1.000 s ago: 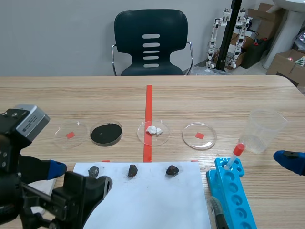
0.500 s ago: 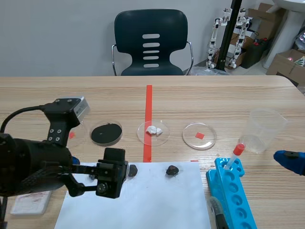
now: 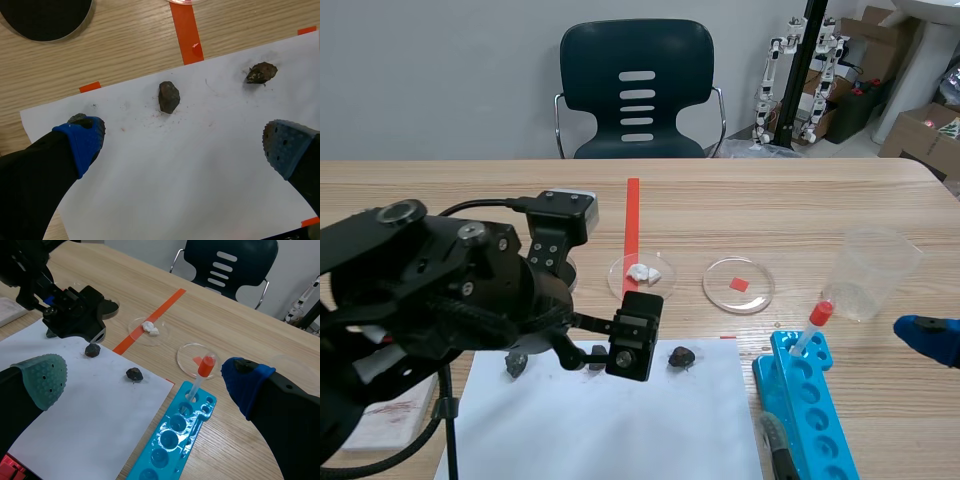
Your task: Pick up the middle mineral with the left hand
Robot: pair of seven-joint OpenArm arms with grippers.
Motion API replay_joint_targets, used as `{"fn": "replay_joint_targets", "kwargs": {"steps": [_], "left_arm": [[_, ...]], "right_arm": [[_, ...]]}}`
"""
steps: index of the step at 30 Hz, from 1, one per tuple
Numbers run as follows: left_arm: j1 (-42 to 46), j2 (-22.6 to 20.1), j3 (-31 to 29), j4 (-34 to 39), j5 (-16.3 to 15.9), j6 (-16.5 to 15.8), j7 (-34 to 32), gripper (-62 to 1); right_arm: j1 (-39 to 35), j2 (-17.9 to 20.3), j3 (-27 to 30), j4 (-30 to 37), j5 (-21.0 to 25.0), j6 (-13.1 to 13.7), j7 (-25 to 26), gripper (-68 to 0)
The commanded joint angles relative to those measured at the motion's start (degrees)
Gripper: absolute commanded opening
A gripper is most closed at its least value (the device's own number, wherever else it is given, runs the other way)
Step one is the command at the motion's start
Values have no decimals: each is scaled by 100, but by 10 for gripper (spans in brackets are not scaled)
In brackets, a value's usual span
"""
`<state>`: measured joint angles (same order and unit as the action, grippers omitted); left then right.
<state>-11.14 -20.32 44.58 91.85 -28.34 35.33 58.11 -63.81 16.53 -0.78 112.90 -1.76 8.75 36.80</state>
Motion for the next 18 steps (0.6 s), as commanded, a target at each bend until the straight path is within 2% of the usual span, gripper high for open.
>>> {"fn": "replay_joint_targets", "kwargs": {"steps": [1,6,18], "left_arm": [[-116,151,46,-72,-9,-7,7,14],[-481,476,256,-634,-7,15,166,14],[-1123,1213,267,-2179,22,101,345,14]], "right_arm": [[15,-2,33,109,44,-22,72,-20],[15,-2,33,109,46,-22,72,-20],[15,-2,33,109,44,-22,72,-20]]}}
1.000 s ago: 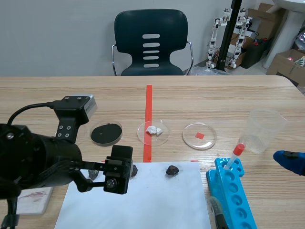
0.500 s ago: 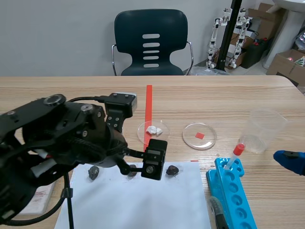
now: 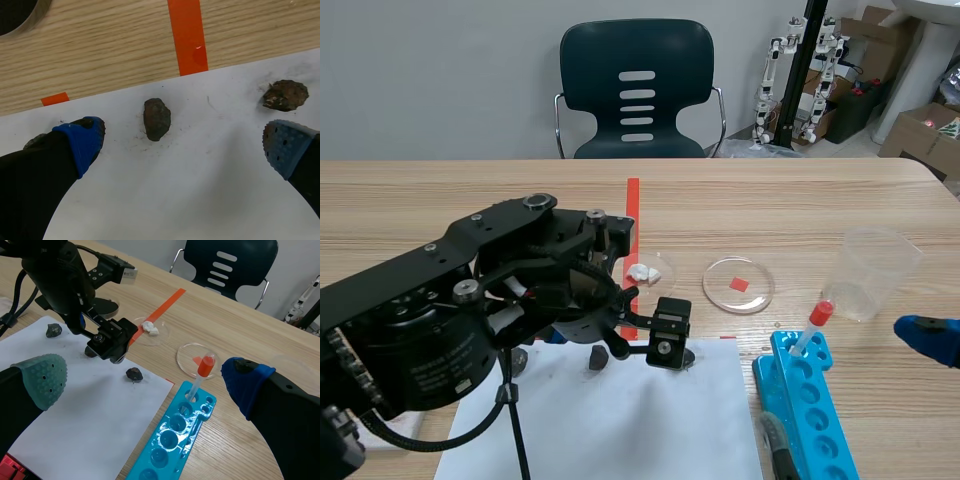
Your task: Pick up the middle mineral with the left hand
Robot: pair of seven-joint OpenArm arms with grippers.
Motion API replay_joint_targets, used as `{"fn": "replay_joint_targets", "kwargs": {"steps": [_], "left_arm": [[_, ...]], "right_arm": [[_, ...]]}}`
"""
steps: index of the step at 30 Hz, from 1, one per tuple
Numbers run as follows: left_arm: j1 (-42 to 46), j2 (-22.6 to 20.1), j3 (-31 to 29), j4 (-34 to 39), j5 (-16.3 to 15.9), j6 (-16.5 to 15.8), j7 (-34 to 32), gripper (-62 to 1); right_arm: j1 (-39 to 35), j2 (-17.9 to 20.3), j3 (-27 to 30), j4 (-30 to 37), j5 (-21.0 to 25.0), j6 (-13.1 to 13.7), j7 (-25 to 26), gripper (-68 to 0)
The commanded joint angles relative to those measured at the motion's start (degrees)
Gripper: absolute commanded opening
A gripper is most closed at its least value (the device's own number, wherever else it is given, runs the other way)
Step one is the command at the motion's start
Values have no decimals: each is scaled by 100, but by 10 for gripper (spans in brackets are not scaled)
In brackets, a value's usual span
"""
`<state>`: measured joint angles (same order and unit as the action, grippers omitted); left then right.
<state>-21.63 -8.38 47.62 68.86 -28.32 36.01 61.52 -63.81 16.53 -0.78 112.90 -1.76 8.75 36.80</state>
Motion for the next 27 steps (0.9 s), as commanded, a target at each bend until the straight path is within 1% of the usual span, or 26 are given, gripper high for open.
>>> {"fn": "replay_joint_targets", "kwargs": {"steps": [1,11,18,24,26,27], "left_arm": [[-109,50,-37,37,24,33,7,14],[-271,229,-37,-704,31,33,-17,14],[-302,282,-37,-802,39,33,-22,14],[-299,280,-37,-802,57,52,-63,-208],[-299,280,-37,-807,72,52,-63,-239],[-299,280,-37,-807,74,52,-59,-239]], "right_arm": [[15,-2,33,109,44,-22,72,-20],[15,-2,33,109,46,-20,72,-20],[15,-2,33,109,44,-20,72,-20],[15,-2,33,109,44,-20,72,-20],[15,-2,33,109,44,-20,72,-20],[15,-2,33,109,44,-20,72,-20]]}}
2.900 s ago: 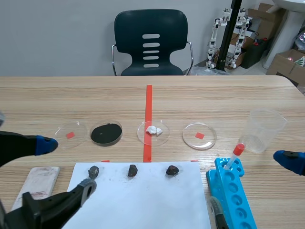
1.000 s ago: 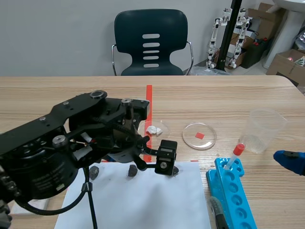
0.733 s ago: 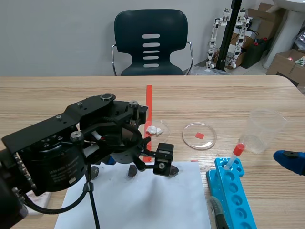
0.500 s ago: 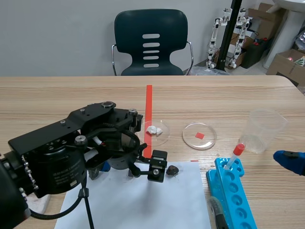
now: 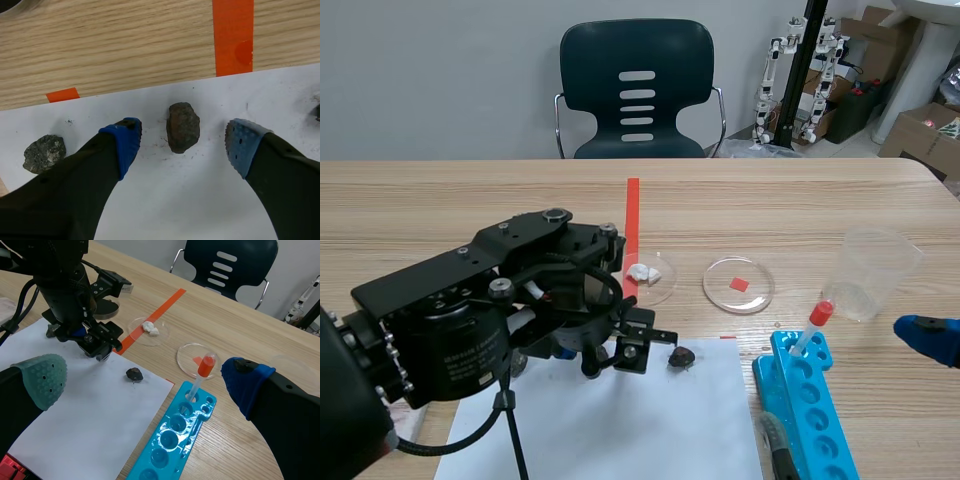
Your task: Pick up the middle mineral with the left hand
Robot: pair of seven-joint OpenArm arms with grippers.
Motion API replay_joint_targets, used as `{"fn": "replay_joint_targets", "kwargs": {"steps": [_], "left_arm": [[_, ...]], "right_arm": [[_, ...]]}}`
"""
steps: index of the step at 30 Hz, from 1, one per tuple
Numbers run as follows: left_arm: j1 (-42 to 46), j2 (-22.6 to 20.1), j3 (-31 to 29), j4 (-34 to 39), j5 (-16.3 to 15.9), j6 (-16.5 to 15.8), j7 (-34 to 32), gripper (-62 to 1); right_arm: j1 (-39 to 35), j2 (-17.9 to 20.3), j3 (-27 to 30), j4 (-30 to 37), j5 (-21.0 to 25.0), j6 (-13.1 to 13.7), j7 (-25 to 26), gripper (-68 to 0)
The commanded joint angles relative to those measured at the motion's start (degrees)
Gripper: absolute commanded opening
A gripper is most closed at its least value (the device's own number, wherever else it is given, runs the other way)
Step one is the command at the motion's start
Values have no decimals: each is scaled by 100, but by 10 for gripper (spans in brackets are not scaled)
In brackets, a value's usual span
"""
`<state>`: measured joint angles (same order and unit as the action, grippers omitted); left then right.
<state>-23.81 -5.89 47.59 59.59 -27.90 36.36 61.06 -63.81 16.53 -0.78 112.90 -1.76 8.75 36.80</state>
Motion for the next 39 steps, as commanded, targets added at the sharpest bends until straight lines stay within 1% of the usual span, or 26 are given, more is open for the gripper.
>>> {"fn": "replay_joint_targets", "kwargs": {"steps": [1,3,4,7,11,13,15,24,26,27,28,32,35,39], "left_arm": [[-81,31,-35,120,33,17,-11,-239],[-81,31,-35,120,33,28,-9,-240],[-81,31,-35,120,33,44,-9,-258],[-81,31,-35,120,33,44,-13,-355],[-81,31,-35,120,31,42,-13,-426],[-81,31,-35,120,31,42,-13,-472],[-81,31,-35,120,28,42,-13,-495],[-79,28,-37,149,44,37,-17,-492],[-4,-2,-55,313,212,37,-26,-492],[59,-37,-83,470,354,37,-98,-492],[136,-90,-111,658,400,37,-210,-492],[481,-422,-251,1626,398,35,-564,-492],[772,-750,-380,2291,398,35,-863,-492],[1263,-1128,-730,3025,398,31,-1346,-492]], "right_arm": [[15,-2,33,109,44,-20,72,-20],[15,-2,33,109,44,-20,72,-20],[15,-2,33,109,44,-20,72,-20],[15,-2,33,109,44,-20,72,-20],[15,-2,33,109,44,-20,72,-20],[15,-2,33,109,44,-20,72,-20],[15,-2,33,109,44,-20,72,-20],[15,-2,33,109,44,-20,72,-20],[15,-2,33,109,44,-20,70,-20],[15,-2,33,109,44,-20,70,-20],[15,-2,33,109,44,-20,70,-20],[15,-2,33,109,44,-20,72,-20],[15,-2,33,109,44,-20,72,-20],[15,-2,33,109,44,-20,70,-20]]}}
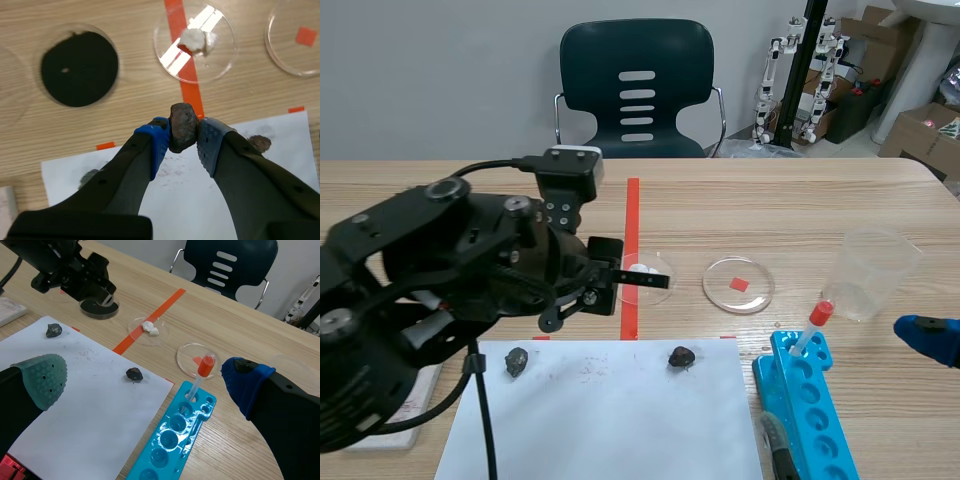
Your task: Pick up the middle mineral with the left hand
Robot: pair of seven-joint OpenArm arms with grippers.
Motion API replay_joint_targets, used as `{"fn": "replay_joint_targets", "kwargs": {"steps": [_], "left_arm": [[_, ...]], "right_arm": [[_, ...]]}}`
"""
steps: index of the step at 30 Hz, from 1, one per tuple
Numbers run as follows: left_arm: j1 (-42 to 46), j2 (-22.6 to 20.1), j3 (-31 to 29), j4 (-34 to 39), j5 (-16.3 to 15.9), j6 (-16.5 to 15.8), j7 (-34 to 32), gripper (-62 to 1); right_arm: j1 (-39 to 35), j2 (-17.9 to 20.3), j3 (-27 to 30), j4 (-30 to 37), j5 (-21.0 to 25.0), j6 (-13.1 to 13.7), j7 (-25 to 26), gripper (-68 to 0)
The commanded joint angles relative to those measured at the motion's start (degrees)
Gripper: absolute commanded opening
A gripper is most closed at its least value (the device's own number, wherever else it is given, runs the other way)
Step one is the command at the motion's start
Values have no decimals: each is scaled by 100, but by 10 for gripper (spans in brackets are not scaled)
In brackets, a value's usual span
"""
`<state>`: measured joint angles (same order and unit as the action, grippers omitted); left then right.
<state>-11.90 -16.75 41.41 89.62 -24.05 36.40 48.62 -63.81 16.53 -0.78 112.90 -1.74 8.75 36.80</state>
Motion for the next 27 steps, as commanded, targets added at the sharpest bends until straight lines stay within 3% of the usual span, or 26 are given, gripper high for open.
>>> {"fn": "replay_joint_targets", "kwargs": {"steps": [1,3,10,18,21,27], "left_arm": [[212,-120,-229,175,15,-2,-225,-492],[538,-262,-494,463,57,-299,-560,-492],[1856,-669,-1700,1259,125,-1810,-2050,-492],[3314,-726,-3237,1917,457,-3832,-3637,-492],[3770,-726,-3602,2151,638,-4334,-4214,-492],[4496,-726,-4026,2485,997,-5010,-4826,-492]], "right_arm": [[15,-2,33,109,42,-20,70,-20],[15,-2,33,109,42,-20,70,-20],[15,-2,33,109,42,-20,70,-20],[15,-2,33,109,42,-20,70,-20],[15,-2,33,109,42,-20,70,-20],[15,-2,33,109,42,-20,70,-20]]}}
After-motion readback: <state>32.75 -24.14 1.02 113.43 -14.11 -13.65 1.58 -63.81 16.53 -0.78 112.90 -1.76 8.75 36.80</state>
